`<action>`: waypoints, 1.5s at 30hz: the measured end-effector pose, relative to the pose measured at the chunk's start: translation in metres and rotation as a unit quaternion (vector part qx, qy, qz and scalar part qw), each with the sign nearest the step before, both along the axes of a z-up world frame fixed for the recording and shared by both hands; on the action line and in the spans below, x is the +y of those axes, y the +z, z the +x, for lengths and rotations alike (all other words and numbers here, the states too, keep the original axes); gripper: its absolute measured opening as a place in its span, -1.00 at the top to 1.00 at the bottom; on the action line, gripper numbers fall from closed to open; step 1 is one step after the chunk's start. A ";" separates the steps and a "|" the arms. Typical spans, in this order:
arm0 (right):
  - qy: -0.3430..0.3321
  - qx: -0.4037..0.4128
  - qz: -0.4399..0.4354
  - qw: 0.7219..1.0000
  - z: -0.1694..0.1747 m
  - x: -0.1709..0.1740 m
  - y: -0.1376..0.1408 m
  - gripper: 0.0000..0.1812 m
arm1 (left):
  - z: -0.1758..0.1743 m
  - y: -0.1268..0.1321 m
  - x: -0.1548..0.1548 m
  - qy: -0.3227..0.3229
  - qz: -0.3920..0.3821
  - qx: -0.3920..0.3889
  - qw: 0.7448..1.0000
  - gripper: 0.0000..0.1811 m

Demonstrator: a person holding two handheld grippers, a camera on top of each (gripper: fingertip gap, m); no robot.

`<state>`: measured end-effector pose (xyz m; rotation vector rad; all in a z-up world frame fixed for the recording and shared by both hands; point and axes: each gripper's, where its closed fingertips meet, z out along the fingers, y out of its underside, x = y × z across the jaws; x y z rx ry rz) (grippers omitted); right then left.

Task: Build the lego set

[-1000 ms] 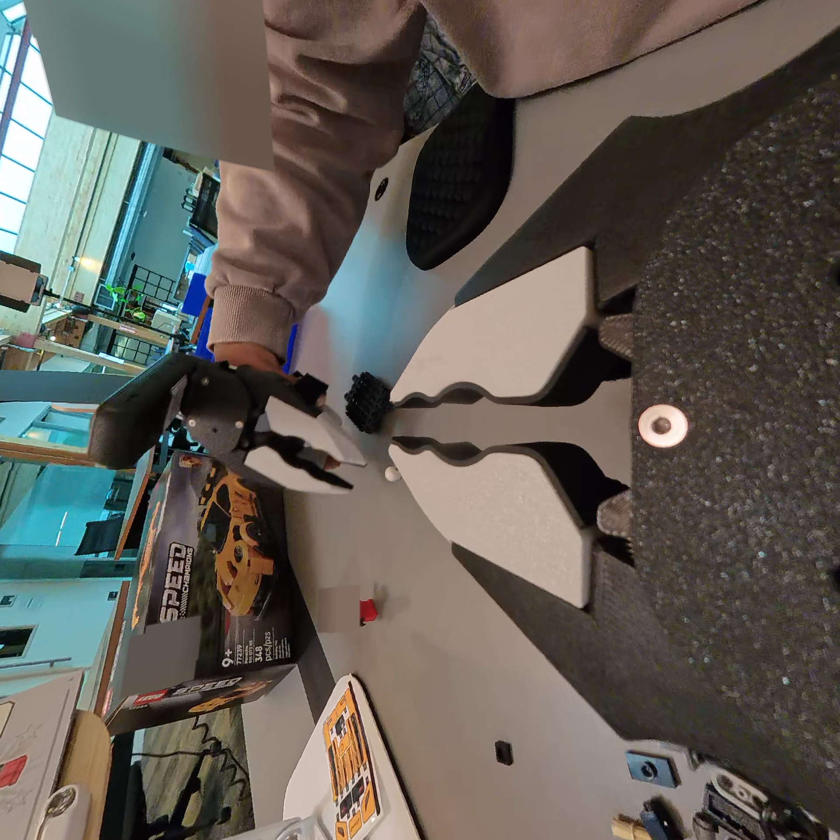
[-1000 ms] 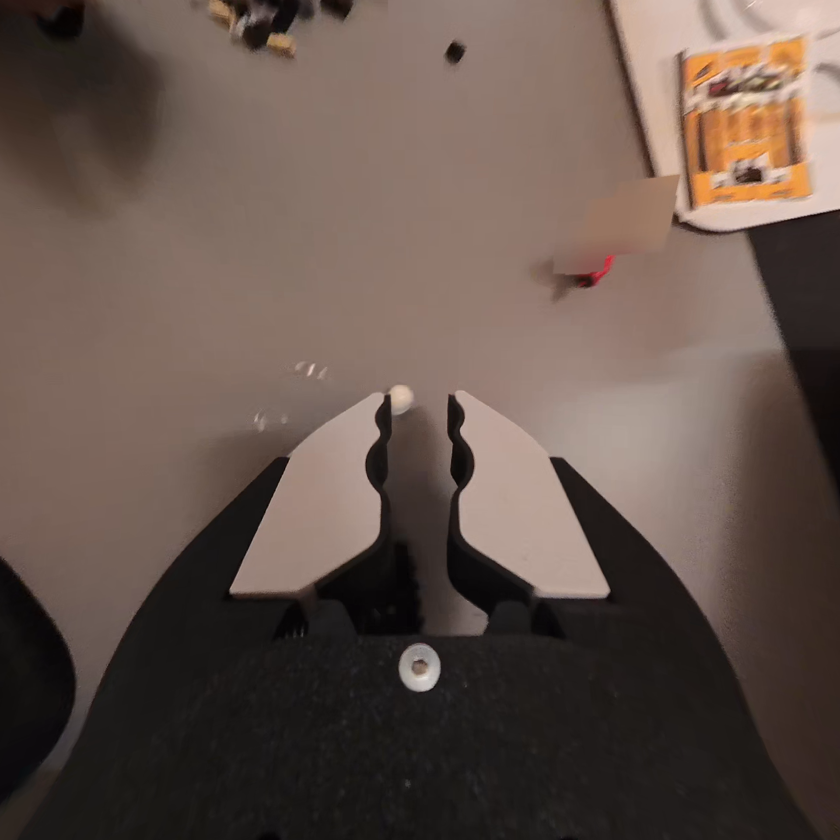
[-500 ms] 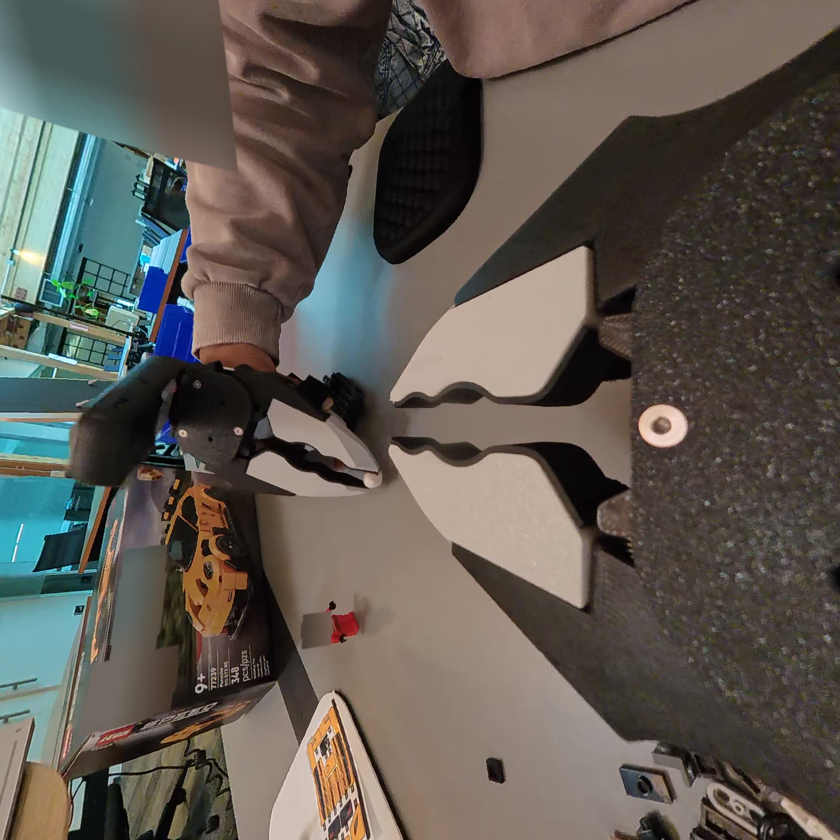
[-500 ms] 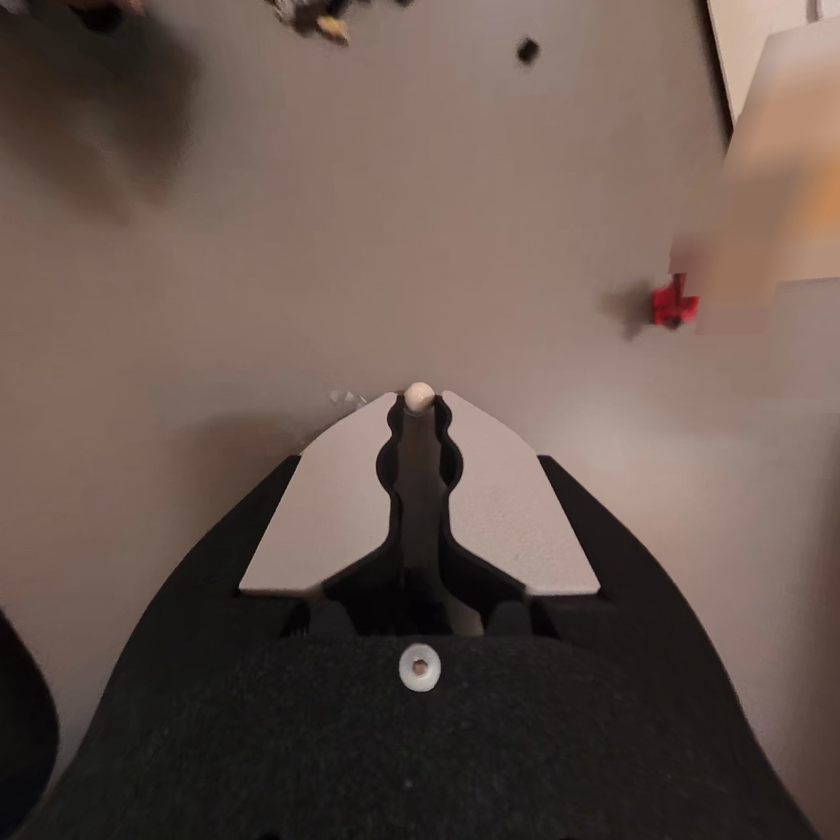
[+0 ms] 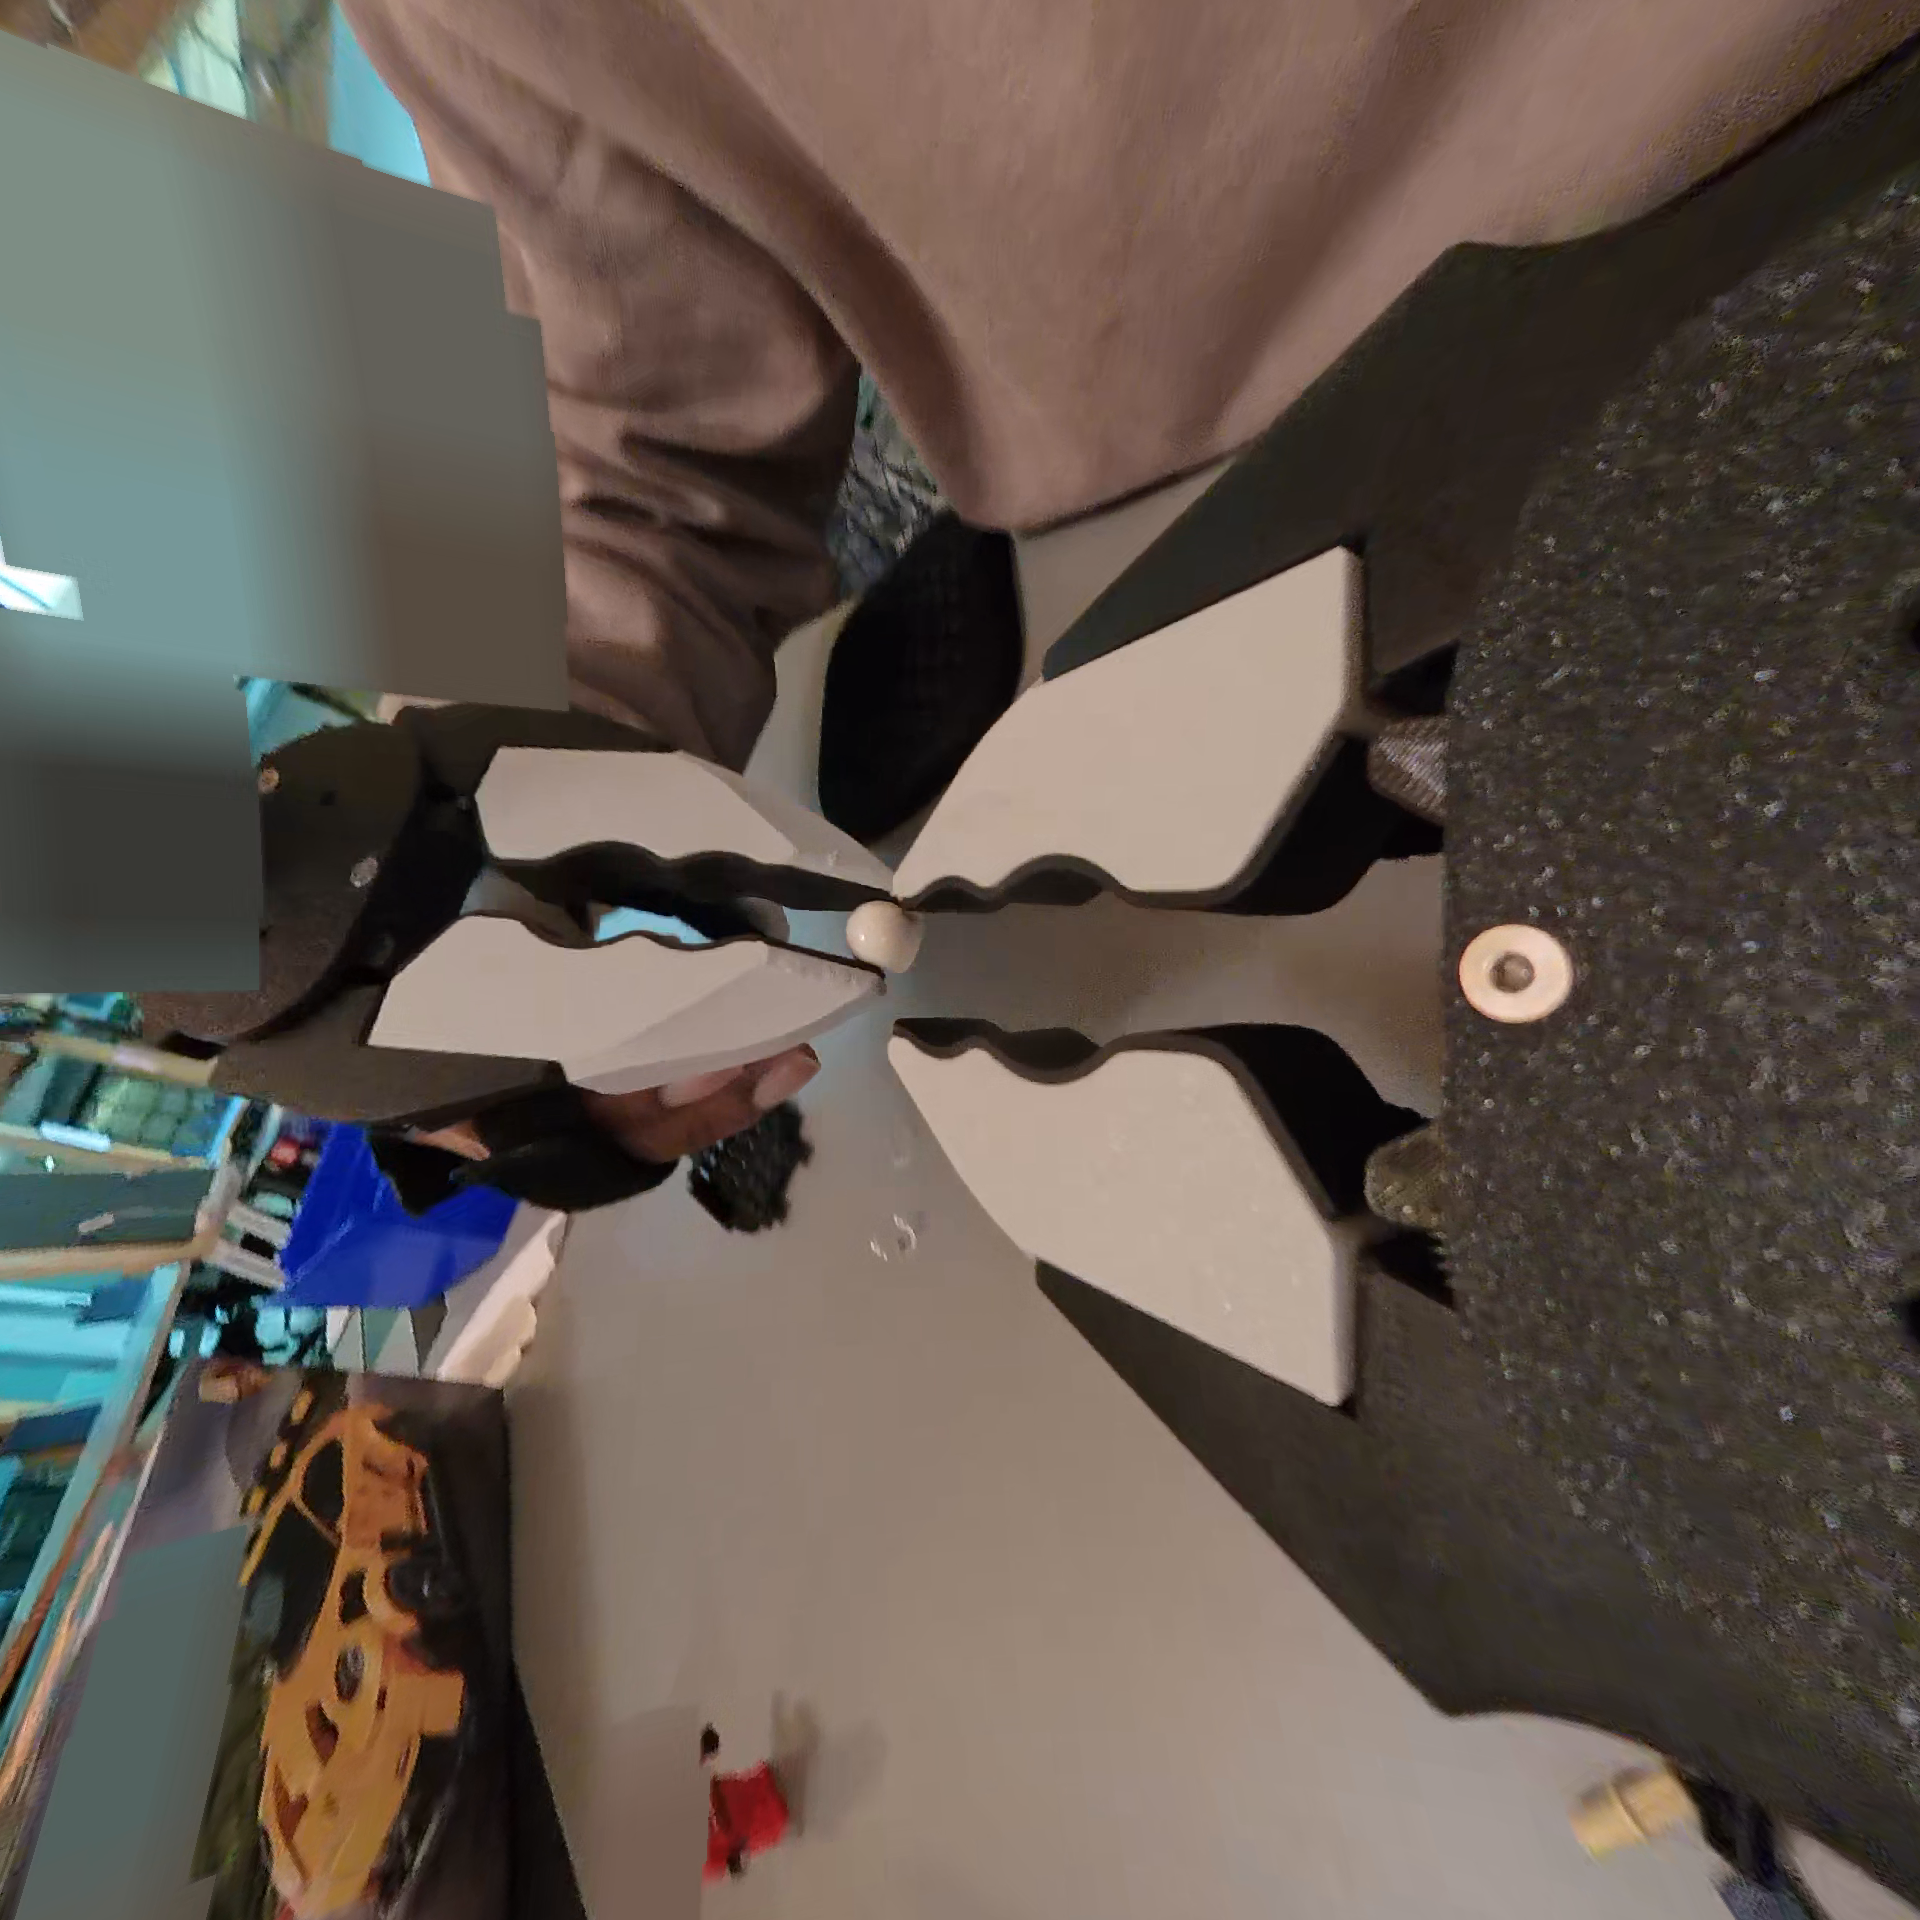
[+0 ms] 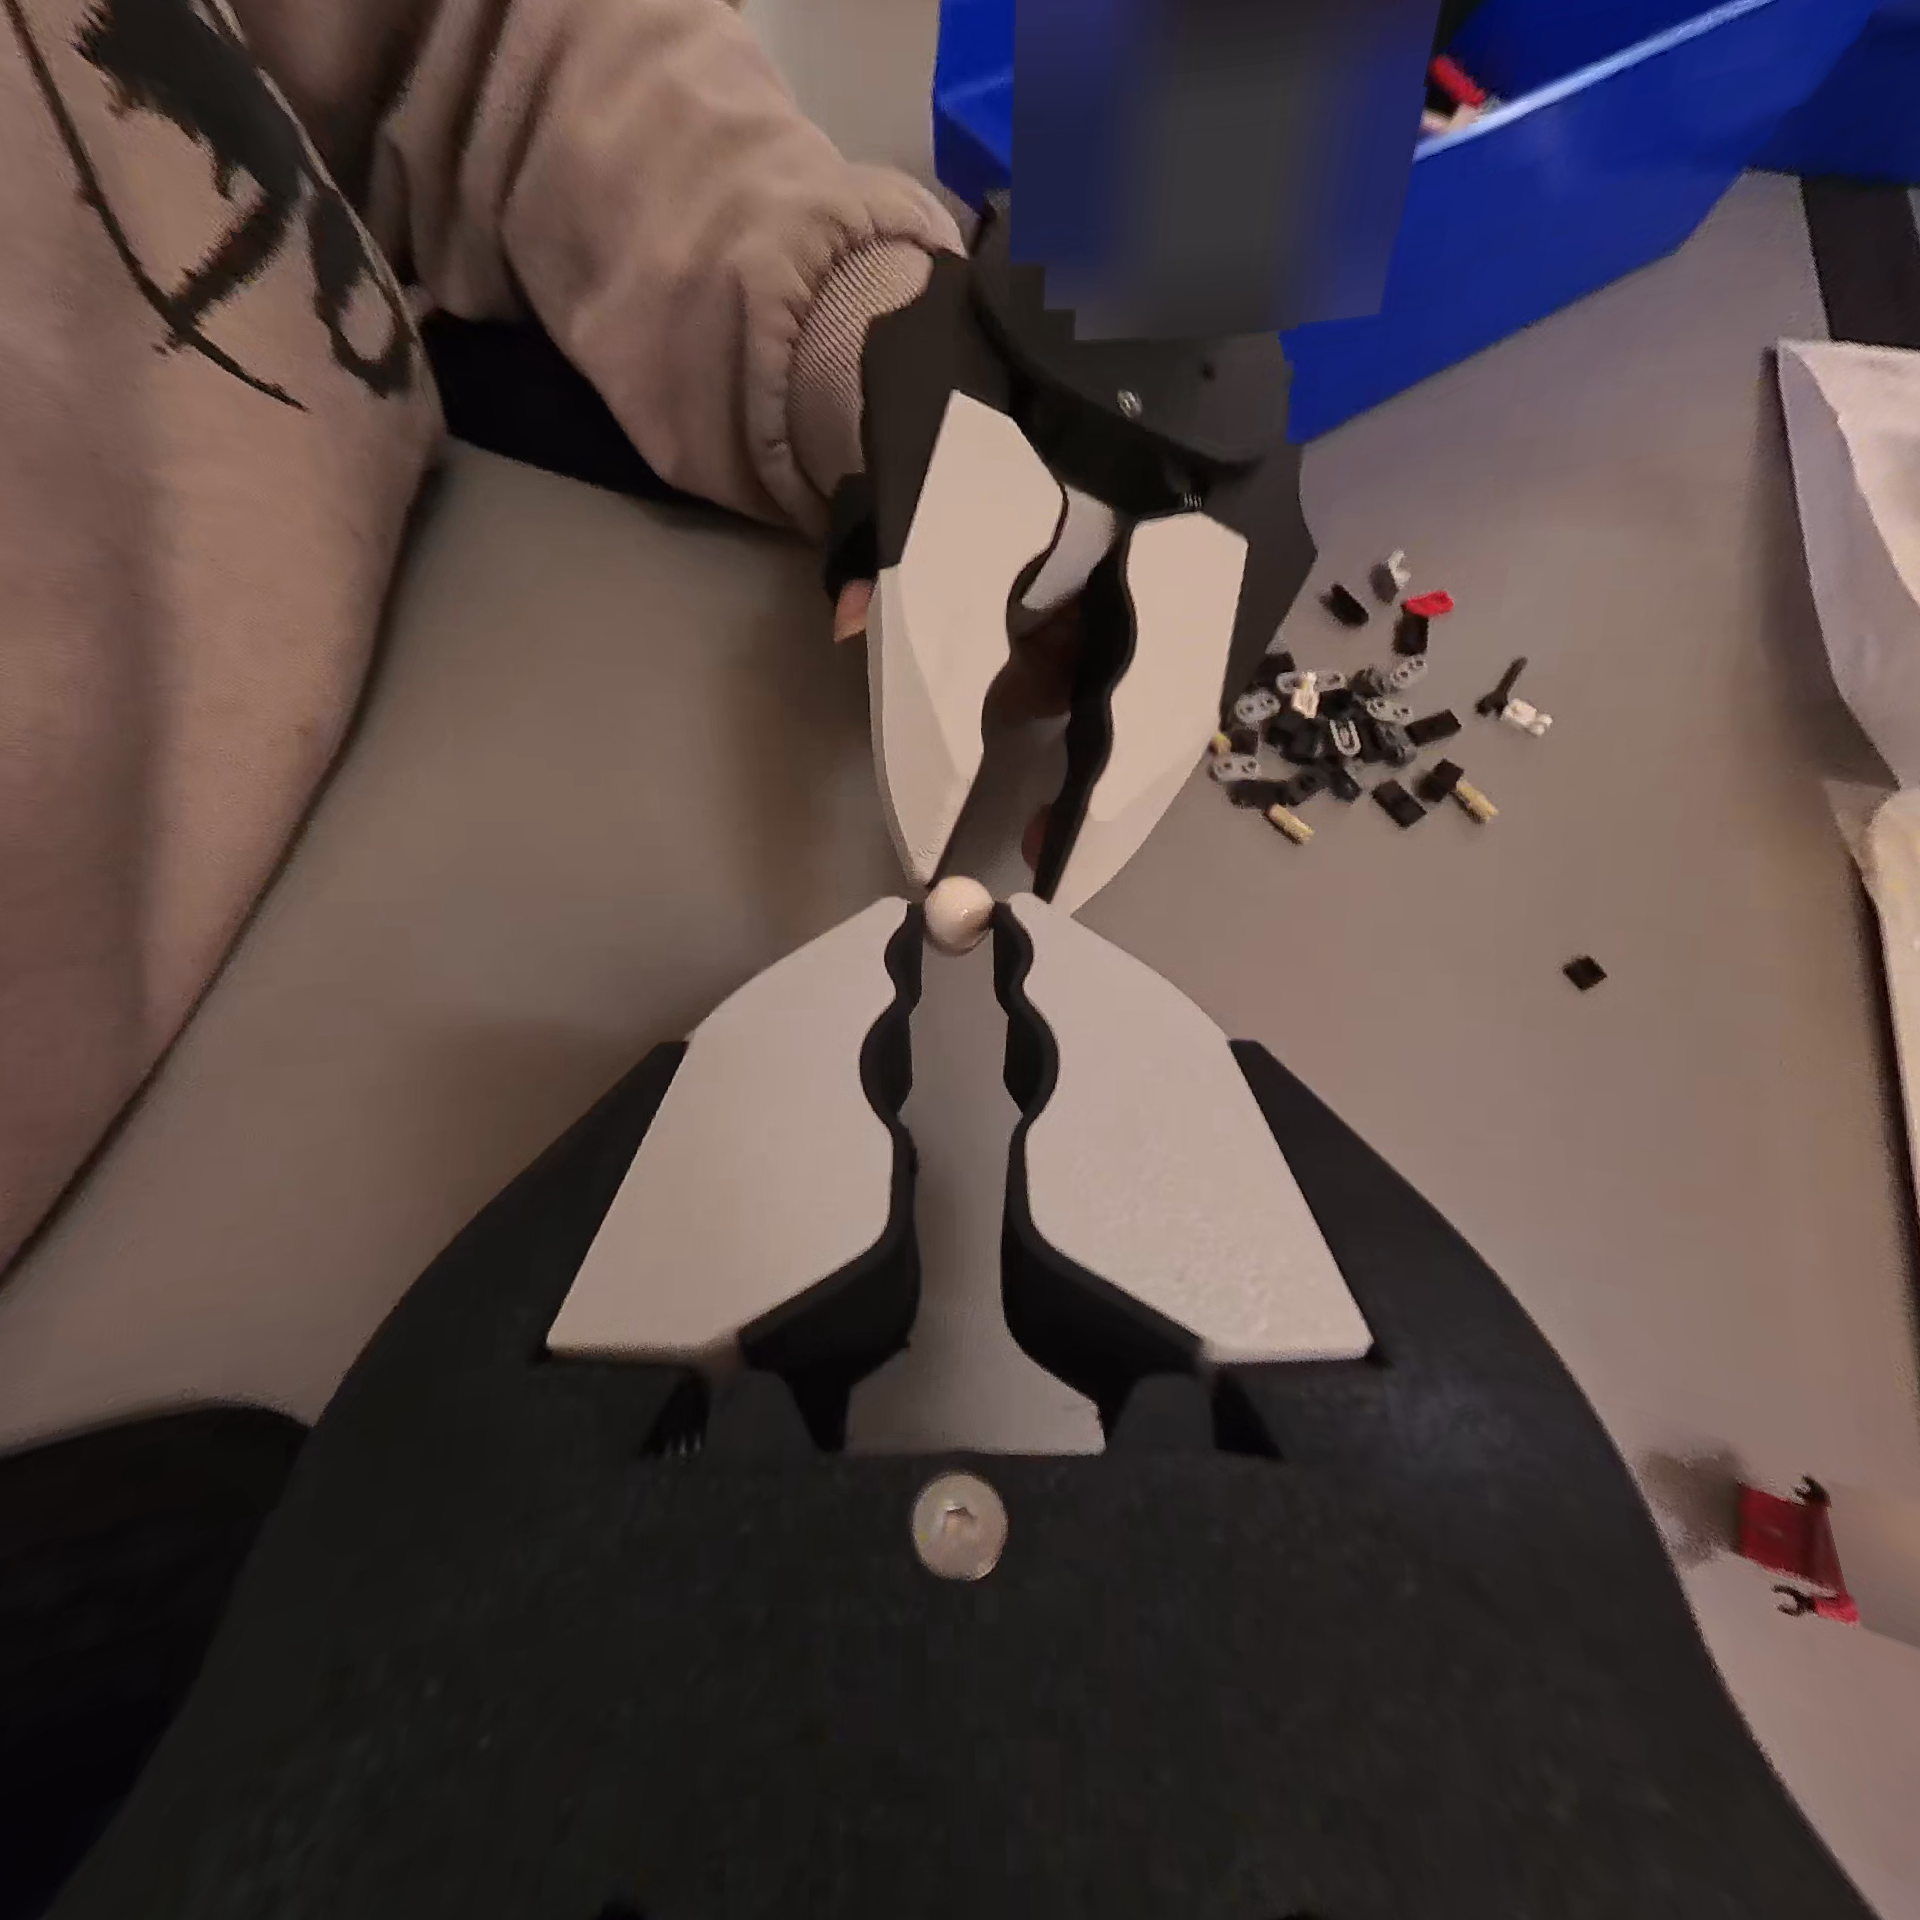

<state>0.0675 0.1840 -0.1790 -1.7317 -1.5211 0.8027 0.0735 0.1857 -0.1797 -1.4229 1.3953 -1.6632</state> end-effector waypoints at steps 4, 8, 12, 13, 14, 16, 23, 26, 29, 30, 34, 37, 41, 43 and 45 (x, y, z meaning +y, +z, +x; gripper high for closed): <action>0.018 0.008 0.013 1.000 -0.006 -0.008 0.011 0.86 | -0.005 0.013 -0.016 -0.052 -0.033 -0.030 0.998 0.81; 0.038 0.019 0.013 0.999 -0.012 -0.016 0.018 0.86 | -0.008 0.017 -0.025 -0.078 -0.049 -0.040 0.995 0.86; 0.035 0.036 0.011 0.999 -0.013 -0.016 0.026 0.85 | -0.009 0.025 -0.025 -0.085 -0.084 -0.057 0.991 0.87; 0.031 0.043 0.012 0.999 -0.013 -0.015 0.029 0.84 | -0.009 0.027 -0.025 -0.085 -0.091 -0.061 0.990 0.88; 0.025 0.049 0.012 0.998 -0.012 -0.013 0.032 0.84 | -0.009 0.030 -0.023 -0.084 -0.098 -0.066 0.989 0.88; 0.011 0.060 0.016 0.998 -0.009 -0.010 0.037 0.79 | -0.010 0.035 -0.020 -0.076 -0.110 -0.079 0.988 0.88; -0.091 0.062 0.064 0.992 0.028 0.003 0.036 0.77 | -0.013 0.045 -0.004 -0.064 -0.178 -0.098 0.977 0.88; -0.144 0.041 0.140 0.979 0.035 0.004 0.031 0.77 | -0.014 0.049 -0.006 -0.079 -0.216 -0.105 0.967 0.87; -0.148 0.028 0.232 0.961 0.014 -0.009 0.040 0.75 | -0.015 0.054 -0.011 -0.106 -0.262 -0.110 0.953 0.88; -0.143 0.025 0.258 0.955 0.005 -0.013 0.044 0.73 | -0.014 0.055 -0.013 -0.113 -0.273 -0.110 0.949 0.88; -0.136 -0.008 0.334 0.933 -0.011 -0.013 0.054 0.69 | -0.012 0.054 -0.022 -0.136 -0.302 -0.101 0.938 0.88; -0.118 -0.013 0.344 0.932 -0.016 -0.013 0.054 0.80 | -0.012 0.054 -0.025 -0.139 -0.301 -0.096 0.938 0.88; -0.099 -0.016 0.335 0.937 -0.018 -0.015 0.055 0.83 | -0.015 0.056 -0.029 -0.158 -0.310 -0.098 0.932 0.88; -0.089 -0.007 0.318 0.944 -0.020 -0.019 0.057 0.83 | -0.017 0.059 -0.032 -0.172 -0.311 -0.101 0.929 0.88; -0.077 0.001 0.294 0.953 -0.023 -0.024 0.058 0.85 | -0.020 0.061 -0.035 -0.181 -0.299 -0.109 0.931 0.87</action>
